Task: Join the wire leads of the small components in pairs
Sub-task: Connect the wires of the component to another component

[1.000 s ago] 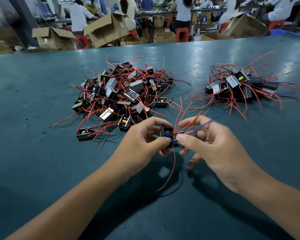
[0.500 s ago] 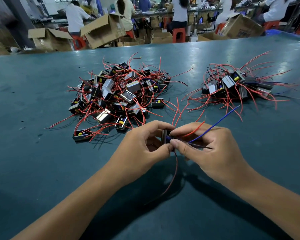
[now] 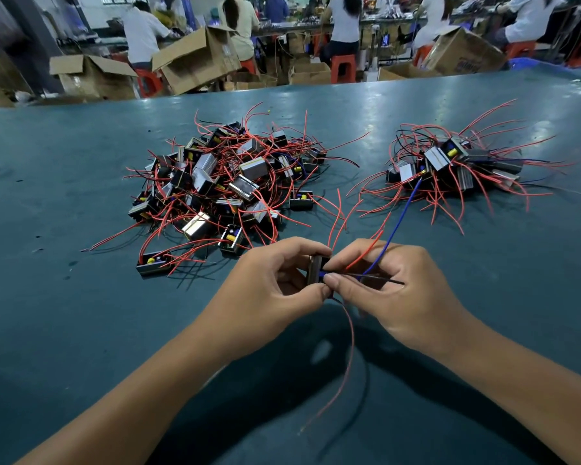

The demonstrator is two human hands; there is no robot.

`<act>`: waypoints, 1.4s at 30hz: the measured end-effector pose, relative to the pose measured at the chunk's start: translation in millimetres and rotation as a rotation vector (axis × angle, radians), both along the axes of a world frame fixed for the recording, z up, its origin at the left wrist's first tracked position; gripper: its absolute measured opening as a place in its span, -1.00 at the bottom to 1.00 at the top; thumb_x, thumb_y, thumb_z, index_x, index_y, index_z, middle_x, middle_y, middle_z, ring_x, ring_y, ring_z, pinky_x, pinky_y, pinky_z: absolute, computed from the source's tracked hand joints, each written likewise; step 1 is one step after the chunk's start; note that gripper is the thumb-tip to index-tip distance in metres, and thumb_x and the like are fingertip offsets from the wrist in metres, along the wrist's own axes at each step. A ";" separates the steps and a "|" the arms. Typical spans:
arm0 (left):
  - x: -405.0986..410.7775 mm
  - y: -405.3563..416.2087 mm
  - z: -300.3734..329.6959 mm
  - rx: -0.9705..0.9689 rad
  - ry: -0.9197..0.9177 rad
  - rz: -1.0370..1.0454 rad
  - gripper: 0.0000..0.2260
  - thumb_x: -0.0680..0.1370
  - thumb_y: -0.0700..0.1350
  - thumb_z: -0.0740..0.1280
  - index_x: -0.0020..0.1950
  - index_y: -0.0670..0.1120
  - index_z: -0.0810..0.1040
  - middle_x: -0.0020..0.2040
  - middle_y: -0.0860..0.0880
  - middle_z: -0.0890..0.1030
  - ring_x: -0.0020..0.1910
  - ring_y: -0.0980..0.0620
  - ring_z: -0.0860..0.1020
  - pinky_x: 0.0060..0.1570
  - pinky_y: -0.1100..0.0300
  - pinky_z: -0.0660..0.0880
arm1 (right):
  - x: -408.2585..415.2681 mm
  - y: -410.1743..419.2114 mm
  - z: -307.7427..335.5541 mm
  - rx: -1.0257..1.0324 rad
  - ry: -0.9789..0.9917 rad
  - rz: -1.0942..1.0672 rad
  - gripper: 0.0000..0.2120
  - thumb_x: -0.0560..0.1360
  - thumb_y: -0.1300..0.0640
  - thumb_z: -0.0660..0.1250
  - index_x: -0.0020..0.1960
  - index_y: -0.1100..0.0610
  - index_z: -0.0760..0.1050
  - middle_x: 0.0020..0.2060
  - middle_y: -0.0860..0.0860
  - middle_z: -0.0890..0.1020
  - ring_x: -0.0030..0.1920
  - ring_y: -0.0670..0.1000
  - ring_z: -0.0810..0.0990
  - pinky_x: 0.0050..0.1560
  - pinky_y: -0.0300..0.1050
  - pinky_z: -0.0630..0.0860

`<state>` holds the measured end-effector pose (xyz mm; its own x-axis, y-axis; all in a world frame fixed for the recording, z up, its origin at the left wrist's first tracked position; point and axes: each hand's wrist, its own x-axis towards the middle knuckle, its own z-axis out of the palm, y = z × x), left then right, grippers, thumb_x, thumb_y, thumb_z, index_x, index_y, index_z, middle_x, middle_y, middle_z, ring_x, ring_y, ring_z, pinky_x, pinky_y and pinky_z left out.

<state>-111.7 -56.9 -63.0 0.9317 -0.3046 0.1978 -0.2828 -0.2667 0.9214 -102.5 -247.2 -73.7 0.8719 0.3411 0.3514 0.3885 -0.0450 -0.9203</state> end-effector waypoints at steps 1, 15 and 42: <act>0.2 0.3 0.3 -0.004 0.004 0.003 -0.71 0.46 -0.19 0.45 0.17 -0.05 0.60 -0.02 -0.05 0.71 -0.01 -0.11 0.67 0.08 -0.16 0.60 | 0.0 0.9 -0.3 -0.028 -0.028 -0.014 -0.96 0.47 0.30 0.45 -0.12 0.20 0.62 -0.32 0.01 0.65 -0.31 -0.17 0.59 -0.23 -0.33 0.50; 2.8 -1.3 -3.5 -0.013 0.034 -0.023 -0.74 0.47 -0.20 0.43 0.14 0.01 0.62 -0.04 -0.04 0.71 -0.04 -0.18 0.66 0.05 -0.21 0.59 | -2.4 3.5 -1.4 -0.144 -0.022 -0.170 -0.92 0.40 0.05 0.47 -0.15 0.02 0.59 -0.32 -0.04 0.66 -0.34 -0.03 0.61 -0.28 -0.01 0.56; 6.3 -2.0 -7.9 -0.272 0.207 0.099 -0.81 0.42 -0.22 0.38 -0.04 0.02 0.66 -0.18 -0.18 0.71 -0.28 -0.10 0.66 -0.29 0.23 0.55 | -0.7 -6.2 5.6 -0.233 -0.089 -0.197 -0.92 0.44 -0.02 0.43 -0.17 -0.04 0.59 -0.39 -0.01 0.64 -0.38 0.11 0.61 -0.35 0.17 0.55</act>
